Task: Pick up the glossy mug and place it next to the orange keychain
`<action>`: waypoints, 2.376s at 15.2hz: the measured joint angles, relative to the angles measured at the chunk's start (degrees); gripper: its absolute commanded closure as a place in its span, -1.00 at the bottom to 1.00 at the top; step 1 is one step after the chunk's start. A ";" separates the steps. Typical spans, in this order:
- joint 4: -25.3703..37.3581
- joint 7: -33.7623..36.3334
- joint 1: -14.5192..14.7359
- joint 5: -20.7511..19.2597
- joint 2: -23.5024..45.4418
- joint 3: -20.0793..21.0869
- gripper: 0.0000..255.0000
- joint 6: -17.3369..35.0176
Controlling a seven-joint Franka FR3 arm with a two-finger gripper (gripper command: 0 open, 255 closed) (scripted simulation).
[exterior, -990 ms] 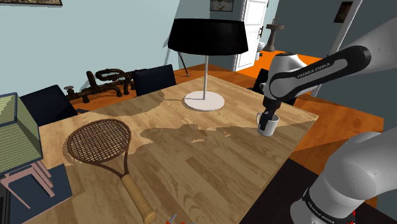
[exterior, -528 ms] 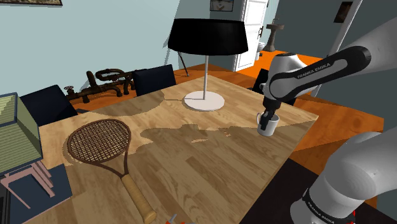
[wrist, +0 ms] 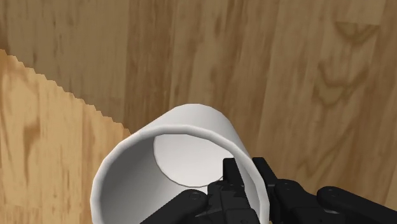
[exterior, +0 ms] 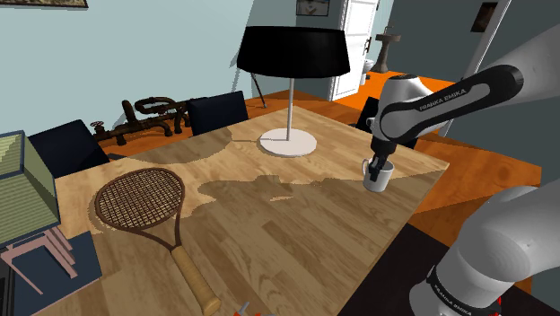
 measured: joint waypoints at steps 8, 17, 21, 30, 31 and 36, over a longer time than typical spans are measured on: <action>2.40 -0.43 0.04 0.60 -3.73 0.71 1.00 -6.06; 7.29 -0.94 0.38 1.68 -7.12 1.81 1.00 -14.33; 9.52 -1.05 0.57 2.17 -8.38 2.39 1.00 -17.83; 15.66 -1.59 0.90 3.11 -9.68 3.32 1.00 -25.25; 16.52 -1.70 0.94 3.20 -9.64 3.38 1.00 -26.06; 17.69 -0.53 1.42 4.11 -11.87 5.07 1.00 -29.64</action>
